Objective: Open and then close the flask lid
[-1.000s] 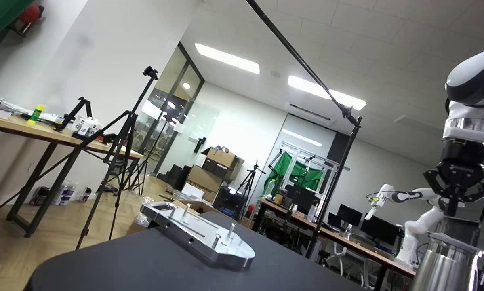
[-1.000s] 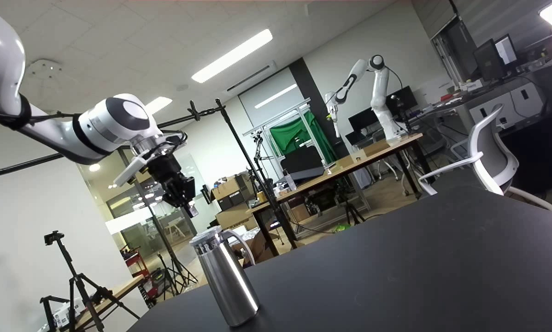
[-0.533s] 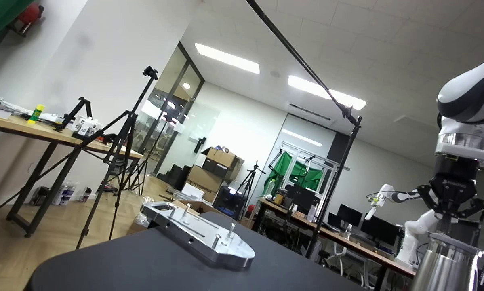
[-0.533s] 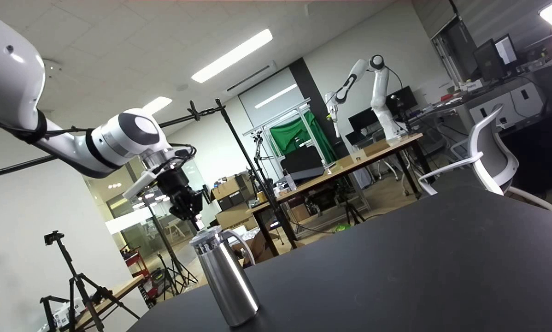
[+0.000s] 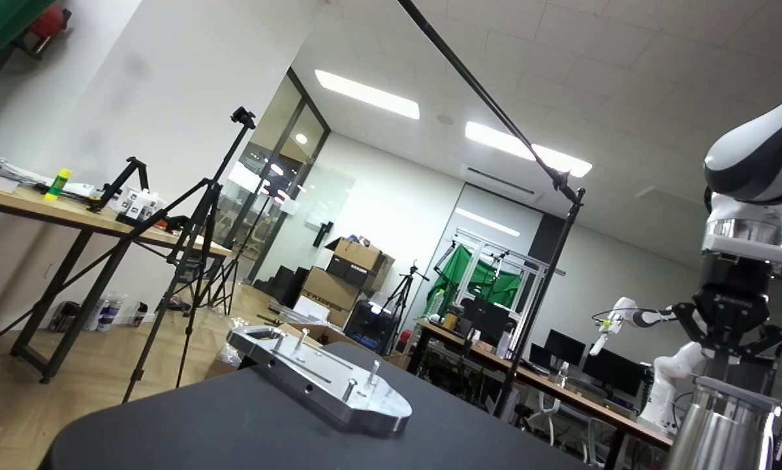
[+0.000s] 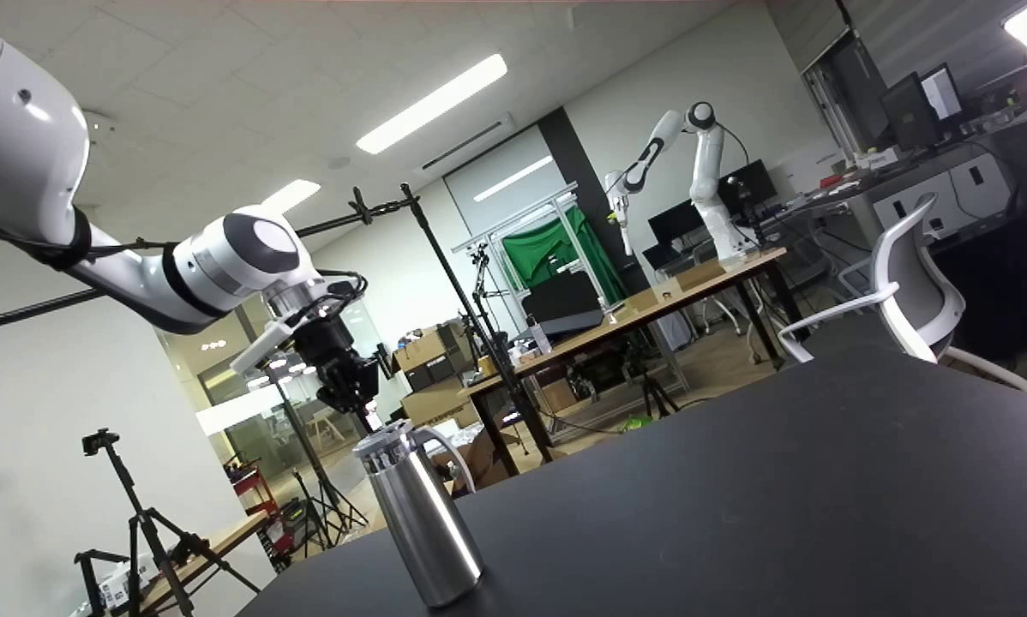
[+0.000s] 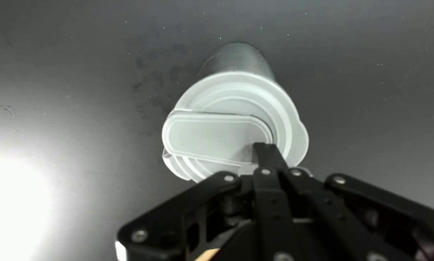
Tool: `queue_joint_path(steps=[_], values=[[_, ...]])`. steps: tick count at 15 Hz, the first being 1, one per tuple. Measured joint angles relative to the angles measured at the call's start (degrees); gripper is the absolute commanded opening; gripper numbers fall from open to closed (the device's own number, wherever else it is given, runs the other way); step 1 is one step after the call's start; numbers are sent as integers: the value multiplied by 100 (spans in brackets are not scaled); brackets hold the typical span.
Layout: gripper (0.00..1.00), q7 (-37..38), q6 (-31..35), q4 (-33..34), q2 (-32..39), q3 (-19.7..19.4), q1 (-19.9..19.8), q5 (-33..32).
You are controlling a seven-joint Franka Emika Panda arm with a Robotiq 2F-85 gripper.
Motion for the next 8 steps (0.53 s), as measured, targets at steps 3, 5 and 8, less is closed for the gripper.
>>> queue_joint_path(steps=[3, 5, 8], values=[[0, 1, -105, 29, 35, -23, 0, -2], [0, 3, -137, 47, 46, -25, 2, -3], [0, 2, -148, 62, 47, -26, 13, -5]])
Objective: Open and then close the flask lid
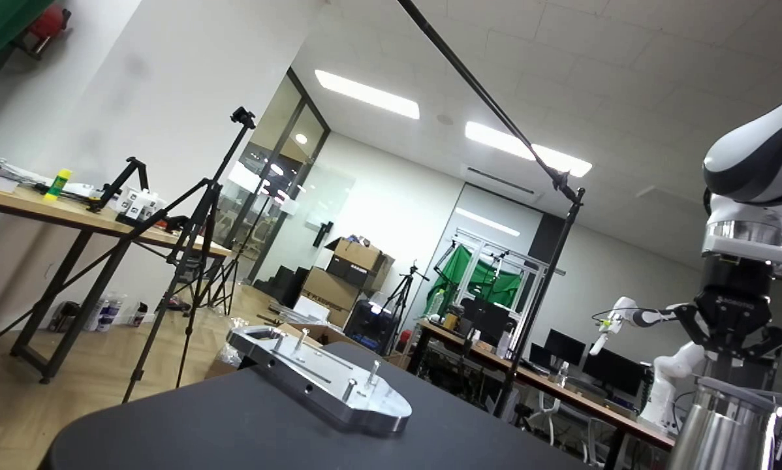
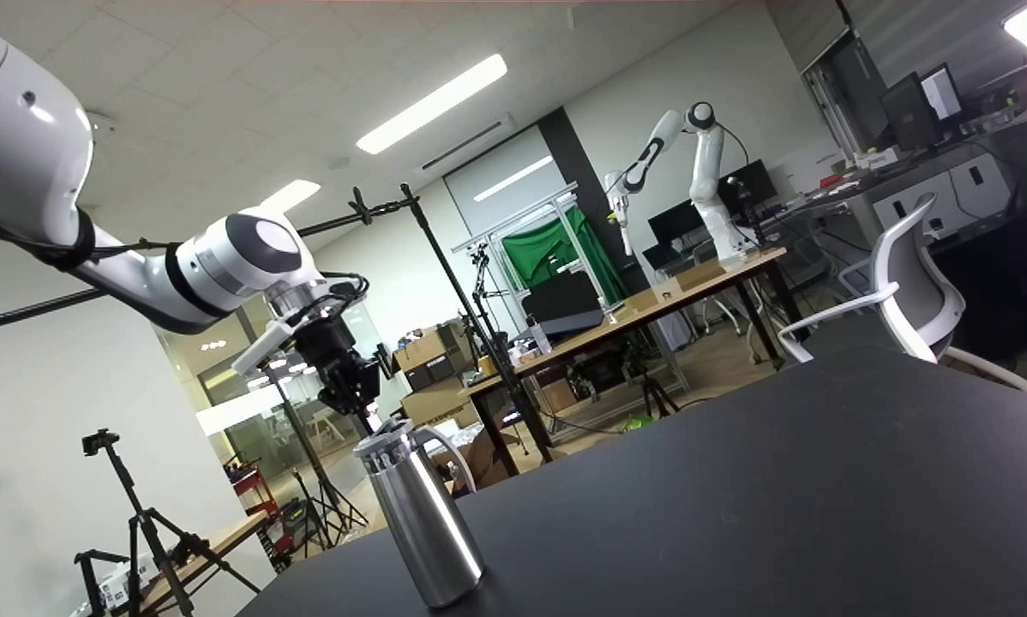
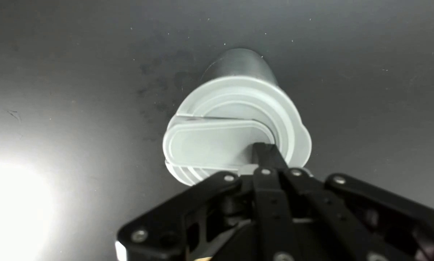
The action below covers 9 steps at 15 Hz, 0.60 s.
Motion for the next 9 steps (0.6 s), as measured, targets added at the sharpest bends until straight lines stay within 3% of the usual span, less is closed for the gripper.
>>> queue_joint_path(steps=[3, 6, 7, 9], values=[[0, -5, -71, 110, -75, 27, 56, 2], [0, -45, -594, 306, -399, 116, 134, 17], [26, -83, -835, 351, -541, 164, 152, 25], [31, -153, -1288, 383, -784, 267, 168, 41]])
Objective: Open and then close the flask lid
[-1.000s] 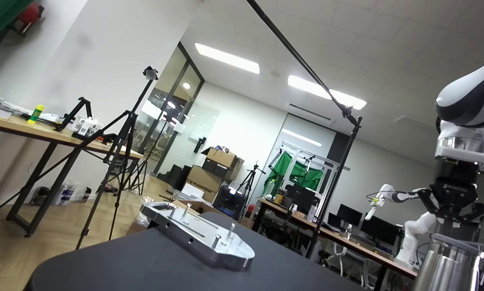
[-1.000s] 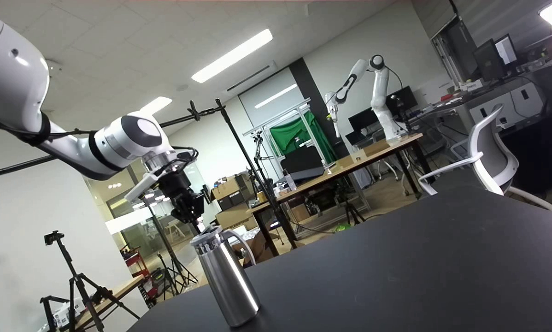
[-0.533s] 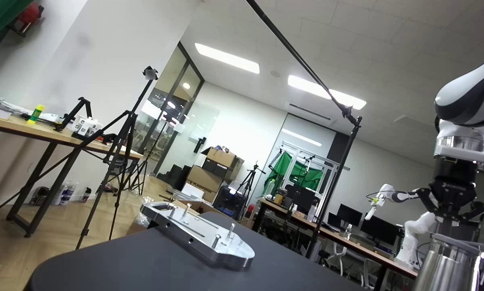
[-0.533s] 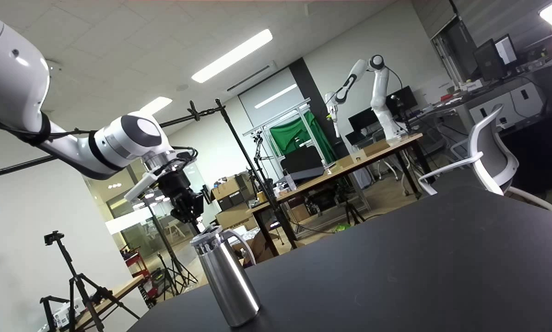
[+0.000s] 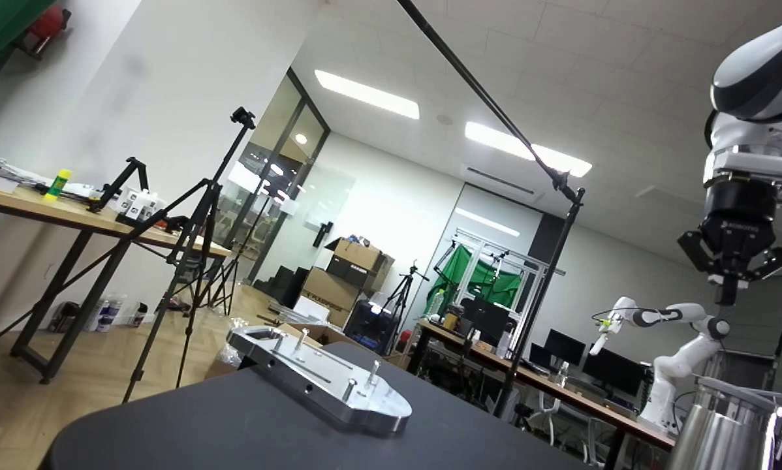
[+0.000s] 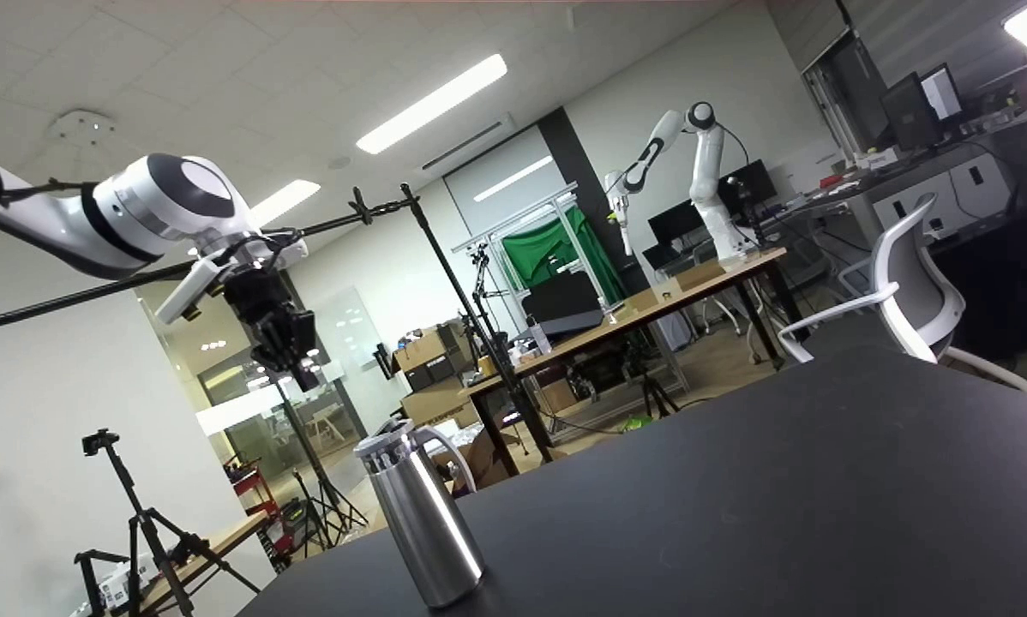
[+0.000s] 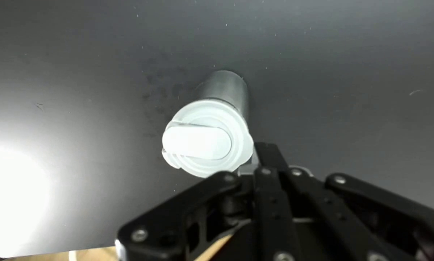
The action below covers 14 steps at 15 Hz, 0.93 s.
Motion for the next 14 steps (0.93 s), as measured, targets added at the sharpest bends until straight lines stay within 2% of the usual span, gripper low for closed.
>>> queue_joint_path(steps=[4, 9, 10, 12, 14], values=[[59, -196, -802, -96, -155, 117, -7, 345], [93, -384, -1315, -618, 249, 99, -204, 1187], [74, -418, -1517, -626, 380, 96, -238, 1308], [89, -424, -1839, -611, 607, 90, -276, 1493], [93, -425, -1911, -589, 712, 89, -283, 1550]])
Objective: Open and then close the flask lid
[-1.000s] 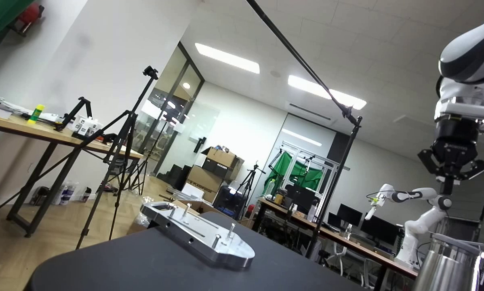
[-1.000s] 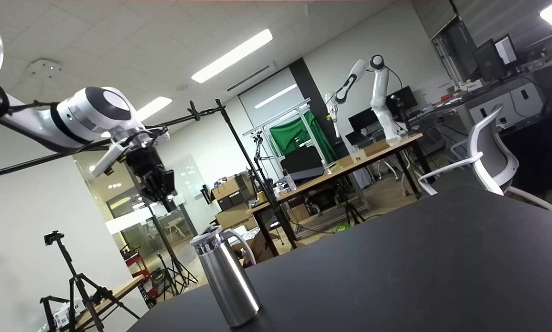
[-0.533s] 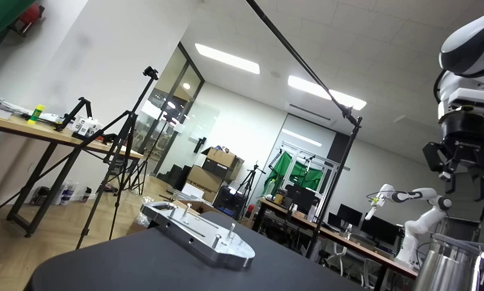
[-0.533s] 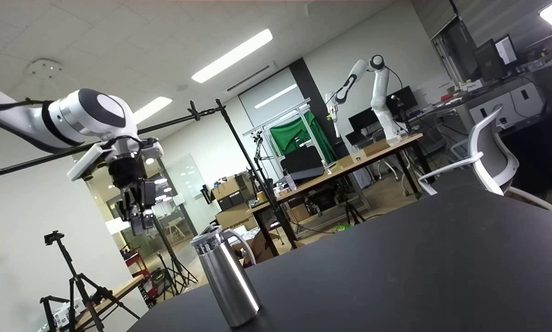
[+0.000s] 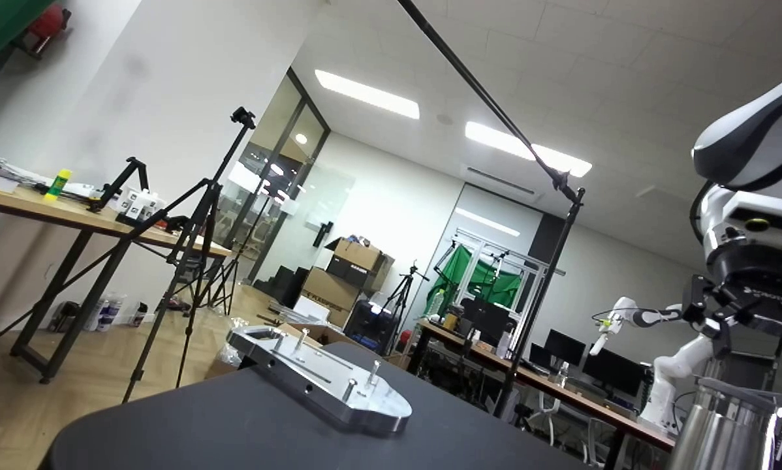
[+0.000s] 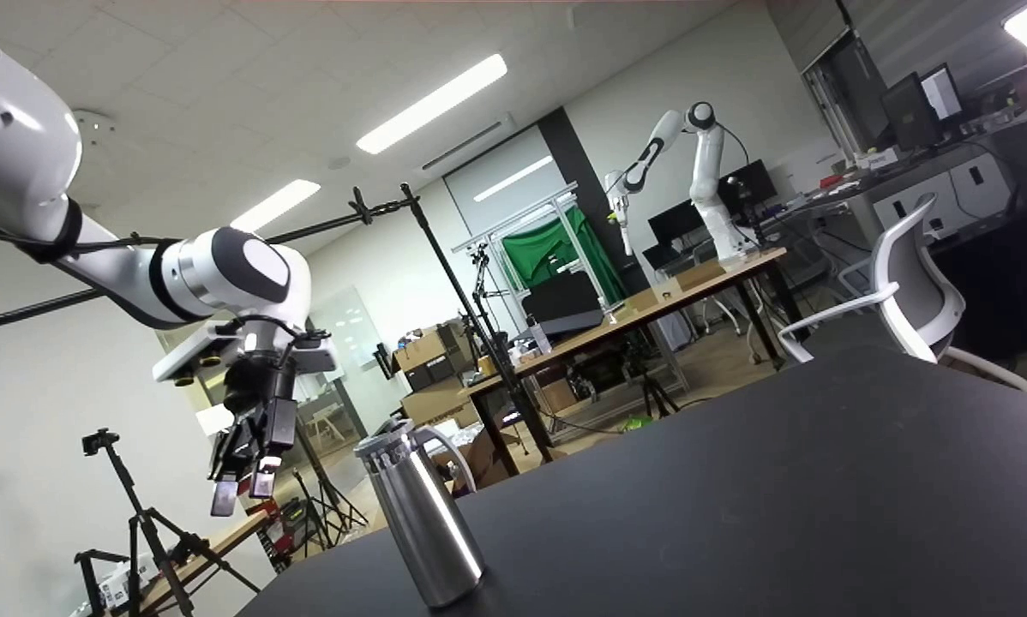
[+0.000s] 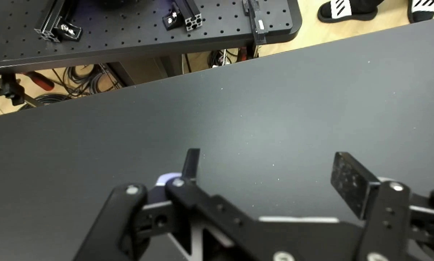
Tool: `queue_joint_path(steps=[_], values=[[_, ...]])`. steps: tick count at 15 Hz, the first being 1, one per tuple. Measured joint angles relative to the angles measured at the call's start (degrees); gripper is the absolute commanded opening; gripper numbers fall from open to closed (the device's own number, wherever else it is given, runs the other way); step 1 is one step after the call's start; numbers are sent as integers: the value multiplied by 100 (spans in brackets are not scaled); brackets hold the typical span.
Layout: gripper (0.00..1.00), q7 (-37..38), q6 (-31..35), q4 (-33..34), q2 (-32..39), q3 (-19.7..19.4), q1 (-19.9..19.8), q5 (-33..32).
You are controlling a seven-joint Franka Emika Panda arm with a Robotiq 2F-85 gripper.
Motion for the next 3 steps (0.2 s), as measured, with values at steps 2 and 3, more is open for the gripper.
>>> queue_joint_path(steps=[2, 3], values=[[93, 0, -26, 30, 5, 0, 0, 4], [93, 0, -35, 42, 2, 0, 0, 5]])
